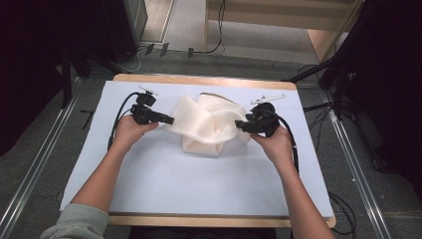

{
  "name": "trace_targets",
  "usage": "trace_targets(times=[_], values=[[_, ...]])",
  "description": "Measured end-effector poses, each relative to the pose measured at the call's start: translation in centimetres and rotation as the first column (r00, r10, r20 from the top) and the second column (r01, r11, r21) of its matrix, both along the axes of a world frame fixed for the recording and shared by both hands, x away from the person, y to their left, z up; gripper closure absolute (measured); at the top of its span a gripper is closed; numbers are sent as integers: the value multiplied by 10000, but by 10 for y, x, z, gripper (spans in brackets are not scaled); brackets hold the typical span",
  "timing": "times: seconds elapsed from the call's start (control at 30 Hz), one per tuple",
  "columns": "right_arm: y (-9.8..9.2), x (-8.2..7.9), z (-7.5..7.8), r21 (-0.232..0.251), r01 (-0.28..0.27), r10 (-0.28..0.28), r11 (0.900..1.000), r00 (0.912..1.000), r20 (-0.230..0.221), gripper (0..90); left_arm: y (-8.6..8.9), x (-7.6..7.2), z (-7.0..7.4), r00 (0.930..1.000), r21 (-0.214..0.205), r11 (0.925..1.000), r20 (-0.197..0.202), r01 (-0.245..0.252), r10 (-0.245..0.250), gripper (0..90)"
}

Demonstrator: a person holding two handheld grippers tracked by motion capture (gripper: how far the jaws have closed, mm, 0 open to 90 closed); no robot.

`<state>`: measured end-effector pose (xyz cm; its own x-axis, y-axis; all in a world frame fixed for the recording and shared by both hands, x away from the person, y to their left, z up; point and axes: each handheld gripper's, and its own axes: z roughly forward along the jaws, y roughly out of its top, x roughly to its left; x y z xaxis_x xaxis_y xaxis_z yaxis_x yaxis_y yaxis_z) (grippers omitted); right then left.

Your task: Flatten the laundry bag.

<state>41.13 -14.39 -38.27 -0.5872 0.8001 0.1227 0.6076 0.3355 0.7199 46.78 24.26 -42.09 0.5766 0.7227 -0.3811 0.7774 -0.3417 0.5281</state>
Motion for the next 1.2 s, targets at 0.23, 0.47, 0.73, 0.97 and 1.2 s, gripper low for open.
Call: trace_targets(times=[0.23,0.47,0.73,0.97,1.2], values=[[-6,-5,-5,73,-157,157,9999,9999,-20,724,-6,-5,0,9993,41,9996,269,270,-271,854],[-16,-12,-8,-136,-287,286,9995,9996,-30,798,13,-8,15,9965,-765,9971,829,-41,104,618],[-26,-17,-18,-99,-227,226,9997,9996,-168,796,1,-8,20,9926,-1040,9941,1202,297,-171,385],[-25,-21,-24,-245,-275,273,9993,9996,-87,792,-18,-4,13,9927,-792,9950,1083,616,-528,363],[-28,-24,-29,-223,-181,179,9996,9998,-121,791,-31,-6,5,9941,-877,9904,289,1065,-1043,792]])
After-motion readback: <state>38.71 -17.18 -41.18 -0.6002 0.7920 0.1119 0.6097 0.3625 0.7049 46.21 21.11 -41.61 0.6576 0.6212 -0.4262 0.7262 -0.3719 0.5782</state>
